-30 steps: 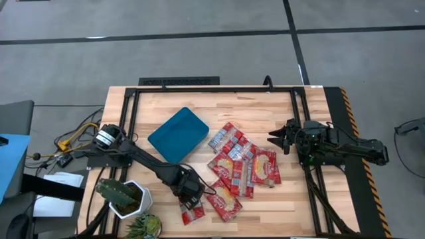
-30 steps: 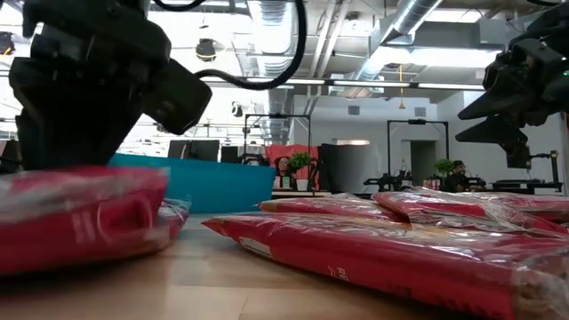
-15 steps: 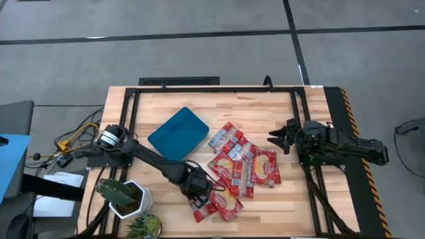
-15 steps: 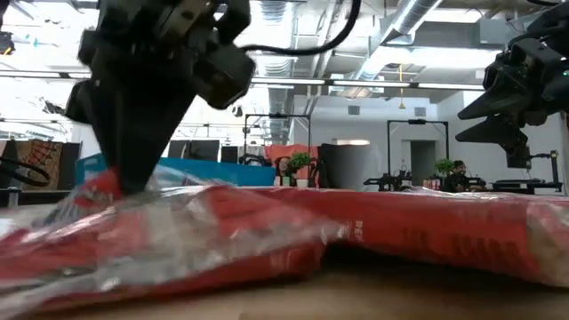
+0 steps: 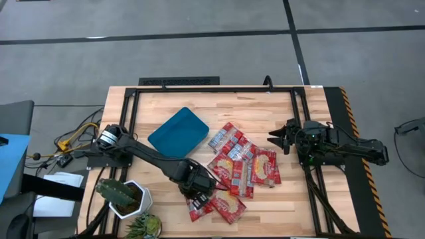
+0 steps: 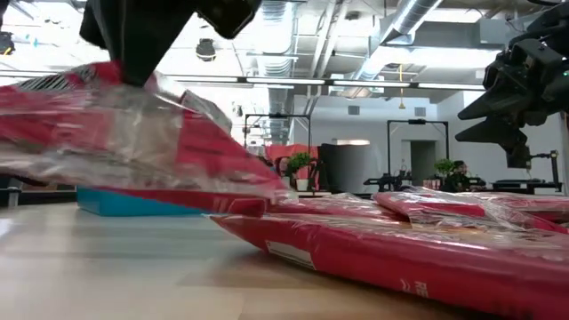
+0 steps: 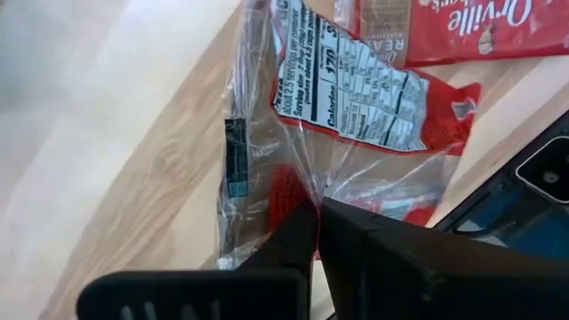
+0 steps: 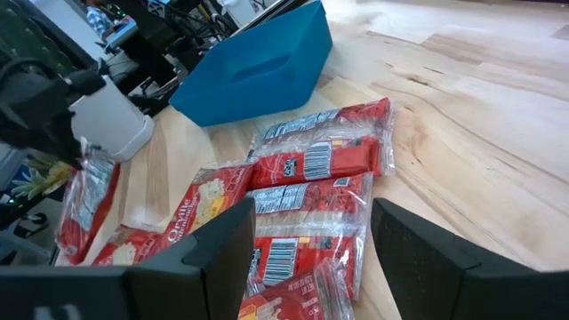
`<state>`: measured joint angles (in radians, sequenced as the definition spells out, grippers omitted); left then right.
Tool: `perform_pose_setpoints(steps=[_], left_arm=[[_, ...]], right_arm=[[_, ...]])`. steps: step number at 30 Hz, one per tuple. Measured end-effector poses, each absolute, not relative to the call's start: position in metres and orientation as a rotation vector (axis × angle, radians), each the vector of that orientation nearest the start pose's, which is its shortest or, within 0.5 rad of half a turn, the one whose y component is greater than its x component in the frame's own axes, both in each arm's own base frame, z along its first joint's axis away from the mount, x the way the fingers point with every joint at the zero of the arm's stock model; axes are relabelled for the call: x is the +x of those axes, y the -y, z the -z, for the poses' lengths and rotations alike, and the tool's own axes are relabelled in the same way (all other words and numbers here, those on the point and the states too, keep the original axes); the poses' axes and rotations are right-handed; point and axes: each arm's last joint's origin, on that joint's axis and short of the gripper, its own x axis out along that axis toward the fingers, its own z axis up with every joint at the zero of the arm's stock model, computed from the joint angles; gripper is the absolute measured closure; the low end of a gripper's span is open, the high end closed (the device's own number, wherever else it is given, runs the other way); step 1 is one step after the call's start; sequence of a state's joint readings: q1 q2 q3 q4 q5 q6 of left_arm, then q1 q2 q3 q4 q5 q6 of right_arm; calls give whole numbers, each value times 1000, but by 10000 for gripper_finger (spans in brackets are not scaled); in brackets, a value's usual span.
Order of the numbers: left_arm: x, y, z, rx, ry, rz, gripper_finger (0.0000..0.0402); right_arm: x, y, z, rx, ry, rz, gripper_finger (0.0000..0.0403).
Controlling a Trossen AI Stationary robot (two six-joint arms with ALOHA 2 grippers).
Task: Sort popcorn bags into baskets
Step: Put the red popcorn bag into the blue bin
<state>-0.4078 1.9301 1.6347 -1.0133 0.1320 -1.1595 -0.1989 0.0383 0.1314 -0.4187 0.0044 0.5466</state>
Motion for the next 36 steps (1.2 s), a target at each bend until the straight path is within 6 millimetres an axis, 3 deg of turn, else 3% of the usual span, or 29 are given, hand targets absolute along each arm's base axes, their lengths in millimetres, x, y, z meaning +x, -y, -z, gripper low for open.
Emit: perform_pose_setpoints(steps=[6,12,24,28,36], left_arm=[[360,139,-269,-750,-1336,-386,401],[361,101,-297,-707,-1258,-446,401],[326,-14,-349,-515,-1120,-638,401],[316,-49,-348,-485,-1135,-683,401],[302,-95,-318,-505,-1157,-700,402]], right_arm=[[84,17,-165,566,-262,285,154],[85,17,-166,565,-254,284,154],[84,19,-166,558,-241,333,154],[84,20,-166,562,-223,380,154],[84,22,-167,563,-204,433,154]])
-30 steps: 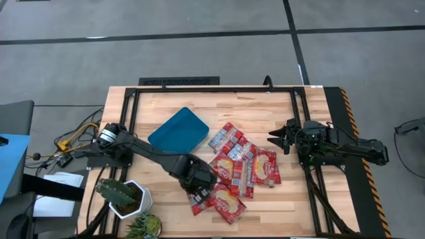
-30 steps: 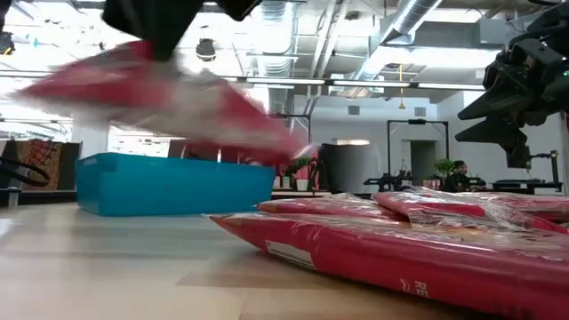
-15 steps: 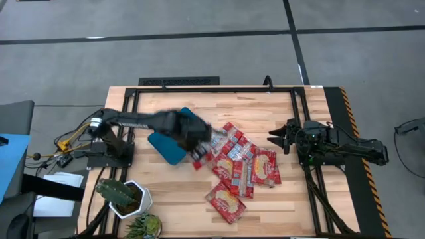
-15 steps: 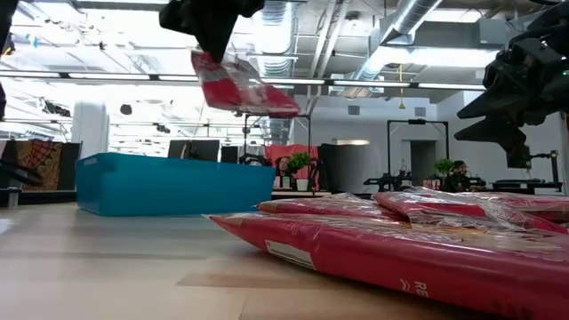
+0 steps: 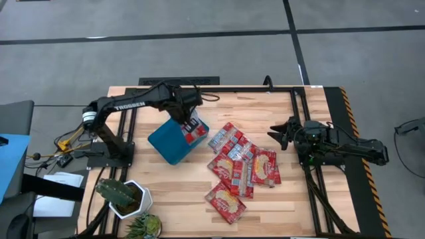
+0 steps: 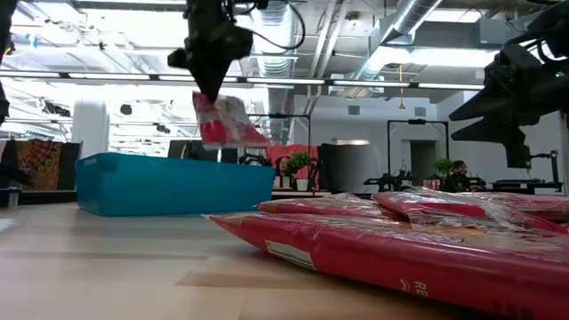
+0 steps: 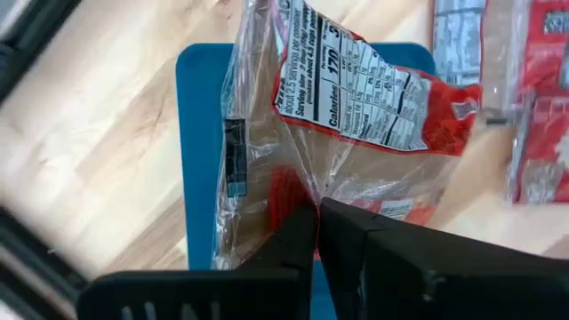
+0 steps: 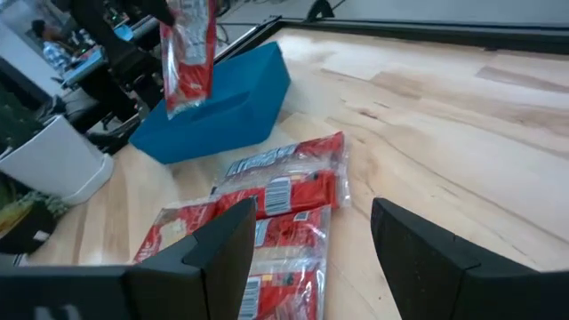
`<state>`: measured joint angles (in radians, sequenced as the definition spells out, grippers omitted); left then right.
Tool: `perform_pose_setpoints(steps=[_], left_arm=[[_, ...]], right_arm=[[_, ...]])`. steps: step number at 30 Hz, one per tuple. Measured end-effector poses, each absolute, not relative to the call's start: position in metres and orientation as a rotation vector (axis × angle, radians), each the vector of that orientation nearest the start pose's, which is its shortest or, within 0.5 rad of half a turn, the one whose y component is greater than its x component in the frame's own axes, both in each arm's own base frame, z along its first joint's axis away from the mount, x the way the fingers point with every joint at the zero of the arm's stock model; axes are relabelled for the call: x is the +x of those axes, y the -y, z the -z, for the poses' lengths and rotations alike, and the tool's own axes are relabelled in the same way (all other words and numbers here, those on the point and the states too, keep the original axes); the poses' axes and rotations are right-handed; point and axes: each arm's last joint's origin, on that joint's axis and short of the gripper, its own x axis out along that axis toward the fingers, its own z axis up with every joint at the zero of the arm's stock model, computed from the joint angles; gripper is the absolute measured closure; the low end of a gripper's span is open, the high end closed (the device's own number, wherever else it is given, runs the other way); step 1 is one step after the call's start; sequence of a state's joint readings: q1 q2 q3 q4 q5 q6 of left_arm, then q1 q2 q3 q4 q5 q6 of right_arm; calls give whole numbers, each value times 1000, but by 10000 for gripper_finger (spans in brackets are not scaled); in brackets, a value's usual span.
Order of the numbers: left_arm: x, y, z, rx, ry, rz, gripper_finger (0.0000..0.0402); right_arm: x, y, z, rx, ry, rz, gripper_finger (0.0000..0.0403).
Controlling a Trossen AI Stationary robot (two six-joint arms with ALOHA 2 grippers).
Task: Sort popcorn bags into baskets
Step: Put the red popcorn bag into the blue bin
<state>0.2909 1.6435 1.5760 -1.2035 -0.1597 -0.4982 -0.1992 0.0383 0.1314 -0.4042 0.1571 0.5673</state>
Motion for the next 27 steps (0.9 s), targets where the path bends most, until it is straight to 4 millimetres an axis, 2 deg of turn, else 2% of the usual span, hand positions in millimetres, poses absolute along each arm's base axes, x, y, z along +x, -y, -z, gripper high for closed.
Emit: perform_pose_setpoints(steps=[7,17,24,27], left_arm=[[282,-118,-292,-600,-1128,-729,401],[282,-119,-255,-701,-1118,-678,402],[282,-120,-253,-745,-1095,-715,399],[282,-120,-253,-754,-1090,-709,379]], right_arm=[[83,22,-166,568,-196,463,154],[83,22,-166,575,-195,472,154],[83,23,-166,572,-193,482,154],[83,23,-166,571,-193,485,154]])
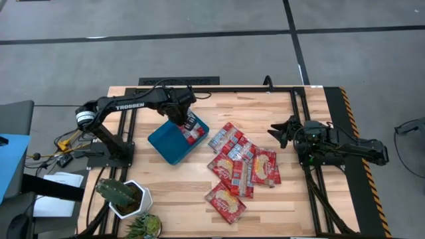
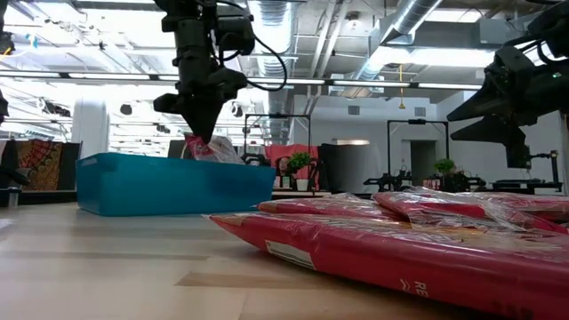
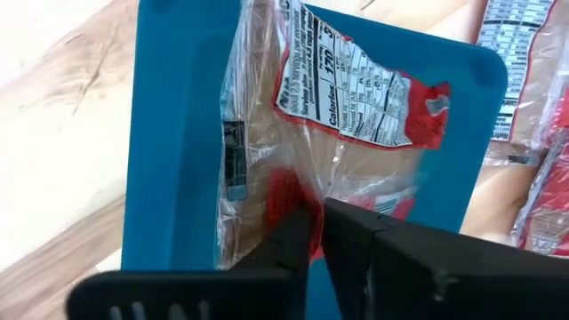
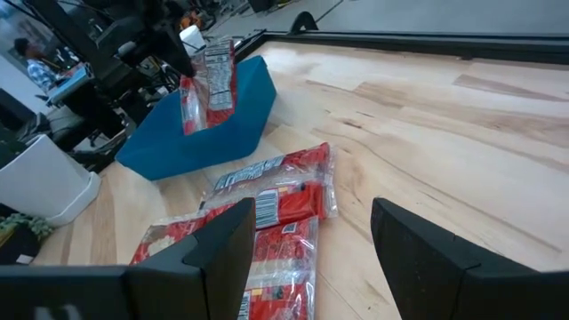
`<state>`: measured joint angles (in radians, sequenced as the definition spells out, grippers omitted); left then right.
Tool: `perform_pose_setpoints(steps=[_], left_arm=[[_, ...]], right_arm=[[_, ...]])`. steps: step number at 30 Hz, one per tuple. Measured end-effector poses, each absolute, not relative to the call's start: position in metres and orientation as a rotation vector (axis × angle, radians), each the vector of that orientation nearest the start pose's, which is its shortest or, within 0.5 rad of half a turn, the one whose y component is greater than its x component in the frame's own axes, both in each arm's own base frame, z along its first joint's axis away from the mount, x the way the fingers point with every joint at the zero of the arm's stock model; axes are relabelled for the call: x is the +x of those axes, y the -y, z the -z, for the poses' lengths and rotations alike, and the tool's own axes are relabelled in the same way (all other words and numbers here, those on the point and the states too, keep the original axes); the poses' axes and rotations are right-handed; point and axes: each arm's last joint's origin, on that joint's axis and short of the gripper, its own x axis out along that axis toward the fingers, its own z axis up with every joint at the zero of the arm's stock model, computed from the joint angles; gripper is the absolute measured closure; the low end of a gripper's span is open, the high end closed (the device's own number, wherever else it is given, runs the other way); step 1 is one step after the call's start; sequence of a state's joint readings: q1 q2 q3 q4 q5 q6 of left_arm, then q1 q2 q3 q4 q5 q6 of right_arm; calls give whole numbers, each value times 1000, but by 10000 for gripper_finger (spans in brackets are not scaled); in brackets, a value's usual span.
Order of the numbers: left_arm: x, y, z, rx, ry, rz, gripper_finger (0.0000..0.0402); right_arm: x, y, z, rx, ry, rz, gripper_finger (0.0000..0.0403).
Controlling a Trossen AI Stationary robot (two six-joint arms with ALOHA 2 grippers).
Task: Sort popcorn bags into baskets
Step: Put the red popcorn bag into the blue bin
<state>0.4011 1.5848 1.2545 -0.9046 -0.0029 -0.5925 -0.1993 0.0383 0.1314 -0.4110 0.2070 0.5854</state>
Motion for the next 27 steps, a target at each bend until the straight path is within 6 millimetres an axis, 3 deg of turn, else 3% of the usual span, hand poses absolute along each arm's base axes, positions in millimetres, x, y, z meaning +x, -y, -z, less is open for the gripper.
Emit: perform_pose_setpoints(steps=[10,15,19,25,27], left_arm=[[282,-121,-255,-766,-1088,-698,225],[297,-119,-281,-770,-987,-536,175],[317,-96,-302,-676,-872,-439,169],[351,-35,-317,-191,-686,-198,168],[358,-21,-317,-118,-644,-170,168]], right_arm=[[83,23,-166,561,-195,484,154],[83,23,-166,552,-197,483,154],[83,23,-166,550,-198,483,154],[83,23,-166,550,-198,483,154],[83,23,-166,550,-198,483,154]])
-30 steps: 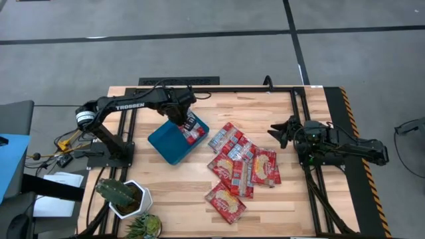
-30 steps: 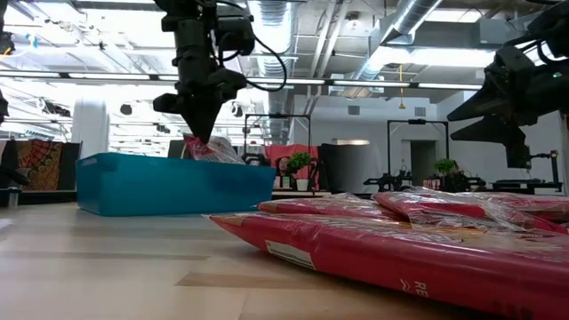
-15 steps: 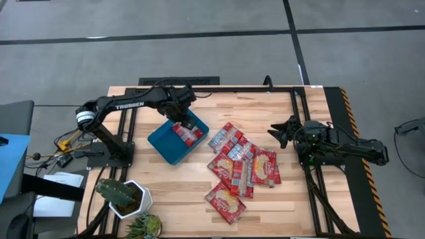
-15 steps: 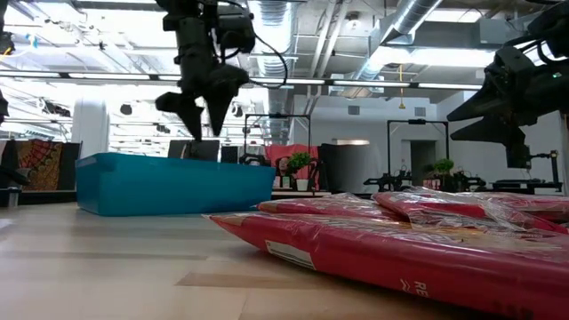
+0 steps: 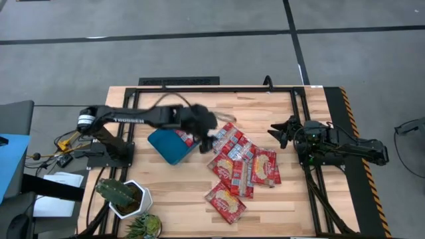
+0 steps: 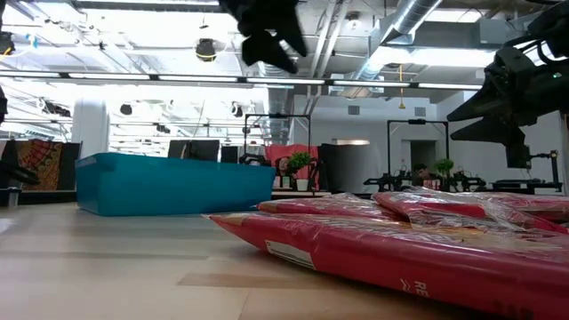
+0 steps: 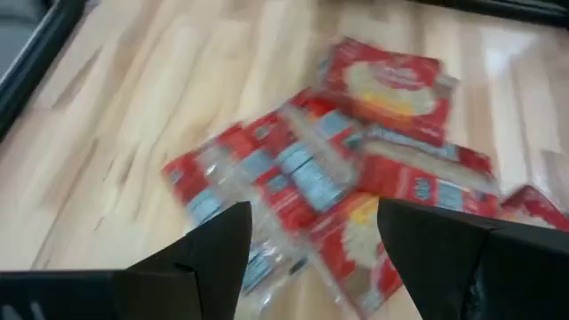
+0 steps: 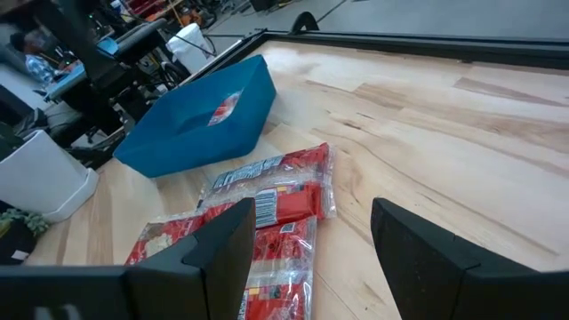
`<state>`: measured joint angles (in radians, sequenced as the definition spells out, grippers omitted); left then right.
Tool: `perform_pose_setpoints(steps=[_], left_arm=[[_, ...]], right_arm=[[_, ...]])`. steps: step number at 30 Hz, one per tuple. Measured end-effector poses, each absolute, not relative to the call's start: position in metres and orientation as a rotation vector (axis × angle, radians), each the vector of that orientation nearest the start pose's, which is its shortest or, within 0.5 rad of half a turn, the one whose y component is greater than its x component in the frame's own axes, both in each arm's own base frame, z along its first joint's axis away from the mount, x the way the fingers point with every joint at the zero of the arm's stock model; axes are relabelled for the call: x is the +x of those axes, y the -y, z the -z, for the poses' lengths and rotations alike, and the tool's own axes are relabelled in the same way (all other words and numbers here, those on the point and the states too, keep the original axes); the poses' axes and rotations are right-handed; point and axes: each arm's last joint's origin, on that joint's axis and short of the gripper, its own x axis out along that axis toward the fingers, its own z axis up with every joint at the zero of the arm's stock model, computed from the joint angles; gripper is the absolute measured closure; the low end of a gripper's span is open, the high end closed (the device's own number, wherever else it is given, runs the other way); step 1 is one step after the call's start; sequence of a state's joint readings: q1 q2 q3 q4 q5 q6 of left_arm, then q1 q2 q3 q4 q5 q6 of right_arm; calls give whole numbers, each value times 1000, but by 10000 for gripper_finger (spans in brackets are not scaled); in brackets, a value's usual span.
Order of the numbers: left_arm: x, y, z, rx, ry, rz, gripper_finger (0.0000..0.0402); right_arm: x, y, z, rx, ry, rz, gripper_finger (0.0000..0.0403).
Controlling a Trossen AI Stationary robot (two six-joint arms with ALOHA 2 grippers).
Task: Sort popcorn bags into baskets
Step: Put the red popcorn bag into the blue bin
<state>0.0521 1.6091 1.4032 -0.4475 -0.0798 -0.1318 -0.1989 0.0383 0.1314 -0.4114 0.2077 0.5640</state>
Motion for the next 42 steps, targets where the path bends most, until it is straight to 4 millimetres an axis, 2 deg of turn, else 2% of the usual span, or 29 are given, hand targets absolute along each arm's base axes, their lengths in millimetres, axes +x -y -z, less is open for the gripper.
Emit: perform_pose_setpoints(steps=[3,5,10,18,26,33,42], left_arm=[[372,-11,-309,-99,-617,-152,168],[377,-4,-291,-57,-695,-108,168],[402,17,-254,79,-736,64,168],[427,33,-214,123,-702,213,168],[436,52,-187,240,-702,386,168],[442,54,-161,275,-769,365,168],[438,50,-132,304,-927,312,168]], right_arm=[[83,23,-166,548,-200,480,154],[83,23,-166,539,-207,475,154],[84,22,-165,525,-237,438,154],[84,21,-164,515,-255,409,154],[84,21,-164,514,-259,402,154],[85,20,-163,518,-263,399,154],[85,20,-163,521,-268,388,154]])
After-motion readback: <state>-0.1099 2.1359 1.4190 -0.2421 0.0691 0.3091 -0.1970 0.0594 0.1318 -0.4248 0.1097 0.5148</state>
